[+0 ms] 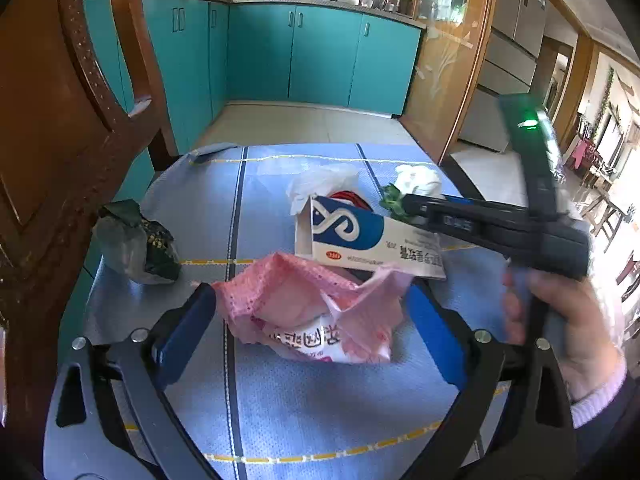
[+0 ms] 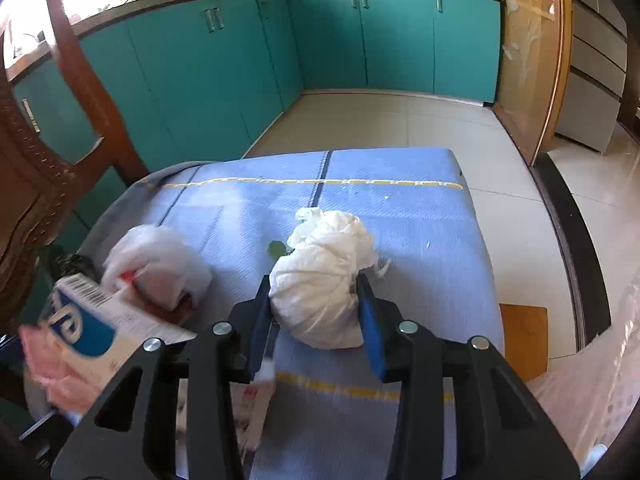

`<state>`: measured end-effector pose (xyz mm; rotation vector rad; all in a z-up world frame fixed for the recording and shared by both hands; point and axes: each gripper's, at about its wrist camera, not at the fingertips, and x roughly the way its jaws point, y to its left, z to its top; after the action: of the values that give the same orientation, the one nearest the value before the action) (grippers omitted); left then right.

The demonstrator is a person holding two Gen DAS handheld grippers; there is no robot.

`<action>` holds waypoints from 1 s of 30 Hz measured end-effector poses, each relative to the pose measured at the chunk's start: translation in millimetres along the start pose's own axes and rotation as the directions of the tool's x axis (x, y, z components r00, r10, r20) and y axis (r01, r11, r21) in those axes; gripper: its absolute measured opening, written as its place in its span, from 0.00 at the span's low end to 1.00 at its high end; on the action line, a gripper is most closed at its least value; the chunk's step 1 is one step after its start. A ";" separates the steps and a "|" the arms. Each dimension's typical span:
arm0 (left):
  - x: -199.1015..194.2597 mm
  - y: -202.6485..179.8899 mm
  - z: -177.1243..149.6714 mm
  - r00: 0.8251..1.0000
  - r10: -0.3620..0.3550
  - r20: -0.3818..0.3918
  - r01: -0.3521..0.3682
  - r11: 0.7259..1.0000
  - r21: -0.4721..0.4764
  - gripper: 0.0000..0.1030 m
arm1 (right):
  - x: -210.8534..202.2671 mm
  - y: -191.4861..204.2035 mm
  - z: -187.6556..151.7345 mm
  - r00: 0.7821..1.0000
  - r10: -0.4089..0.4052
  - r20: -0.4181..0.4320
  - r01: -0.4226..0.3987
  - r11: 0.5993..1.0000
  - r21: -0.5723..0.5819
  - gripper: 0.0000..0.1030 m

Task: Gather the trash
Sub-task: 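Grasp the white tissue ball with the right tool while the left tool grasps the pink wrapper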

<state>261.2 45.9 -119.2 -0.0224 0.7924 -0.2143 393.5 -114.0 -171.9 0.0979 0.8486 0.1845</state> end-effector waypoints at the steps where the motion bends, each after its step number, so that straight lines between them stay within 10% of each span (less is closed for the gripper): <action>1: 4.0 1.3 -0.3 1.000 0.001 -0.002 -0.001 1.000 -0.003 0.94 | -3.9 0.2 -2.2 1.000 0.005 0.001 -0.005 1.000 -0.002 0.40; 10: 9.7 5.7 -5.0 0.999 -0.045 -0.010 0.044 0.998 -0.044 0.90 | -27.2 9.8 -32.4 0.986 0.129 -0.106 -0.136 0.989 -0.056 0.40; 18: -3.5 18.3 -6.8 1.000 -0.012 -0.003 0.011 0.999 -0.052 0.48 | -69.3 8.7 -49.7 0.984 0.164 -0.075 -0.171 0.981 -0.088 0.40; 30: -39.1 20.5 -10.9 0.997 -0.015 0.078 0.018 0.999 -0.042 0.46 | -85.9 -16.8 -53.2 0.996 0.086 -0.018 -0.086 0.996 -0.037 0.57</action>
<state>230.6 74.5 -101.4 -0.0775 0.7196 -0.2107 300.0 -147.1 -146.3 0.0976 0.8579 0.2826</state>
